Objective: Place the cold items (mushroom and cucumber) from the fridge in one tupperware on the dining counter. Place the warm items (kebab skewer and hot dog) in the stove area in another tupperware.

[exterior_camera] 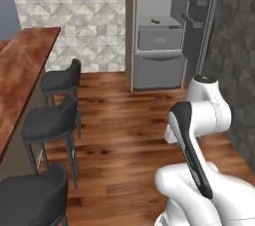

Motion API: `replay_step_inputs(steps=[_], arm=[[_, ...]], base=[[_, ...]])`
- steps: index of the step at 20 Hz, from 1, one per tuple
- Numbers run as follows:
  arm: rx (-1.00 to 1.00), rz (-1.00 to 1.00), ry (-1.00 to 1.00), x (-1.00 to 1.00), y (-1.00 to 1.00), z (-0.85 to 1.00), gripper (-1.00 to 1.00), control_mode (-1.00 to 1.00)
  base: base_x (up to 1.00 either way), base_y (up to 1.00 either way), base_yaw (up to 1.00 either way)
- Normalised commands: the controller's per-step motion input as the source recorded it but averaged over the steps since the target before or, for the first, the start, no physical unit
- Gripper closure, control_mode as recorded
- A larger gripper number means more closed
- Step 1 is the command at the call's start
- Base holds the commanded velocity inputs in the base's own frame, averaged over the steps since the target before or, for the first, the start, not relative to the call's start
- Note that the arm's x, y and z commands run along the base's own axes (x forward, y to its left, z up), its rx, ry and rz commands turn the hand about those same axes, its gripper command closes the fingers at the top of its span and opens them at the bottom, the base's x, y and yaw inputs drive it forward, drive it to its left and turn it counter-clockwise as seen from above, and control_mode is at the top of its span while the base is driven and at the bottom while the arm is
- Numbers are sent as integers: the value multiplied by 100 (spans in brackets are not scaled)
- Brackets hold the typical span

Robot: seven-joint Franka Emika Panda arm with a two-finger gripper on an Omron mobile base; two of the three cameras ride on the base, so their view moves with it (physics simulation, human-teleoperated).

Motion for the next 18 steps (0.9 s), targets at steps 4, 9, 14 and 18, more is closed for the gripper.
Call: replay_step_inputs(steps=[4,9,14,18], arm=[[0,0,0,0,0,0,-100,100],[0,0,0,0,0,0,-100,100],[0,0,0,0,0,0,-100,100],[0,0,0,0,0,0,-100,100]], base=[[100,-61,-37],[100,-46,-15],[100,-15,-8],[100,6,-12]])
